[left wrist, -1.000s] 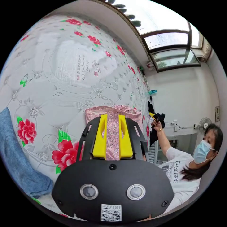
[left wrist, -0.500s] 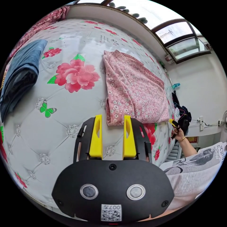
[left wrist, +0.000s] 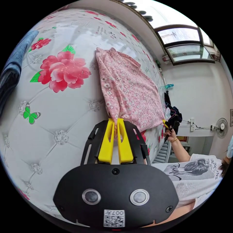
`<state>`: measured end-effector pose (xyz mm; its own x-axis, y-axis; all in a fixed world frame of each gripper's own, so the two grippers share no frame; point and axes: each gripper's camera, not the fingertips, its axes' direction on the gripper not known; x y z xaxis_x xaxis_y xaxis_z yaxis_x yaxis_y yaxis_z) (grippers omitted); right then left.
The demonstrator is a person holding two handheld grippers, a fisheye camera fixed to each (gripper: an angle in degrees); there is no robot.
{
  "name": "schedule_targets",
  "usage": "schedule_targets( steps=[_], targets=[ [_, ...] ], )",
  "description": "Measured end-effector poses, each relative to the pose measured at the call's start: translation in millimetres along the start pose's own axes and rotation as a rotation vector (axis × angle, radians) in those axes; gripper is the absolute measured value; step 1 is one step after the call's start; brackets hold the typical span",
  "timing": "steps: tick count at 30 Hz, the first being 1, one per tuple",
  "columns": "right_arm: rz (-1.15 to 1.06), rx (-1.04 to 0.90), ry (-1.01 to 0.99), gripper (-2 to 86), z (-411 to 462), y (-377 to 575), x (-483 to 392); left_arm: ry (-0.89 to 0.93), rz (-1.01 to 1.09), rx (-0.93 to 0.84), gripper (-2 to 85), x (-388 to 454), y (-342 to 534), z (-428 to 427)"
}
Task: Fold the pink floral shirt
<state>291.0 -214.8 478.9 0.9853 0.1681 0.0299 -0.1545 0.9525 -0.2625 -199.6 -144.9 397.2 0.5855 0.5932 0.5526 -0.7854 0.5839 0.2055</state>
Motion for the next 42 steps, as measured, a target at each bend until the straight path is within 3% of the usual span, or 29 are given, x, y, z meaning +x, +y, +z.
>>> schedule_targets(
  steps=[4, 8, 14, 19, 26, 30, 36, 42],
  targets=[
    [-0.041, -0.131, 0.142, 0.0, -18, 57, -13, -0.071, 0.035, -0.102, -0.8, 8, 68, 13],
    [0.024, -0.107, 0.138, 0.9, -23, 118, 1, -0.034, -0.029, -0.115, -0.4, -5, 126, 38],
    [0.021, 0.095, 0.012, 7.5, -53, 158, 6, -0.019, -0.057, 0.007, 5.3, -8, 171, 30],
    [0.188, 0.212, -0.071, 8.9, -86, 200, 30, -0.193, 0.091, 0.081, 5.8, 34, 196, 12],
    [0.294, 0.172, -0.090, 9.0, -65, 218, 47, -0.282, 0.212, 0.112, 0.1, 89, 193, 63],
    [0.372, 0.284, -0.191, 7.8, -49, 209, 59, -0.095, 0.183, 0.134, -0.7, 81, 190, 86],
    [0.496, 0.386, -0.257, 2.3, -42, 206, 69, -0.141, 0.345, 0.112, 0.6, 144, 162, 135],
    [0.423, 0.427, -0.273, 0.2, -63, 199, 43, -0.300, 0.545, -0.031, 3.3, 217, 143, 236]
  ],
)
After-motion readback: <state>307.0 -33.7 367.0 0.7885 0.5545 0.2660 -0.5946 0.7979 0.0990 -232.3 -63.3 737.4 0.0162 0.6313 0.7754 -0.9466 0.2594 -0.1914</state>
